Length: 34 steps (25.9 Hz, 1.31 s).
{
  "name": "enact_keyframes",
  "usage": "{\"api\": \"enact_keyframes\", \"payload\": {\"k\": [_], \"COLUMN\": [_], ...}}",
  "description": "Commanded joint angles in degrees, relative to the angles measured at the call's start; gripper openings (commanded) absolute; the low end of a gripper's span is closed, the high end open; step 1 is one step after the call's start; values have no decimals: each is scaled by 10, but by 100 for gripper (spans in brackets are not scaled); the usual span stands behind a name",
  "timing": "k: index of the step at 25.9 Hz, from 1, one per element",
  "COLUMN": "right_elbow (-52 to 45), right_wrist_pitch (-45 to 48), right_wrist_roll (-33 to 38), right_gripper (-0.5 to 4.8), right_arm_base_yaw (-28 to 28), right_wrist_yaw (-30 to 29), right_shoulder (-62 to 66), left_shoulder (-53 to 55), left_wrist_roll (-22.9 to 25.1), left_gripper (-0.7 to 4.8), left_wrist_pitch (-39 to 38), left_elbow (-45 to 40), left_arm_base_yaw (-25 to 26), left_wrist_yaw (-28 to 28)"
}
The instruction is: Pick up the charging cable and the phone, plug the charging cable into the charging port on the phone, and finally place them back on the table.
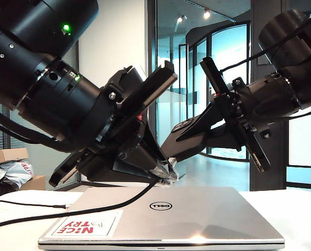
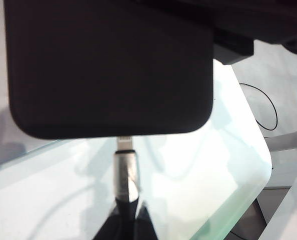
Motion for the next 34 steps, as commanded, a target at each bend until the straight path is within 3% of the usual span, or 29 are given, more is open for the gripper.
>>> {"api": "enact_keyframes", "payload": {"k": [1,34], "right_elbow": [3,3], "right_wrist_pitch": [17,24], "right_wrist_roll": [-4,-9], "right_gripper": [-5,-5], "right_arm_base_yaw": [1,18], "right_wrist_yaw": [-8,-18], "right_shoulder": [-5,-5], "left_shoulder": [-2,-2], "left_wrist_roll": [2,2], "left_gripper": [-6,-6], "left_wrist_pitch": [8,8], "left_elbow": [1,1], "left_arm_base_yaw": [1,1], "left_wrist_yaw": [-2,-2]}}
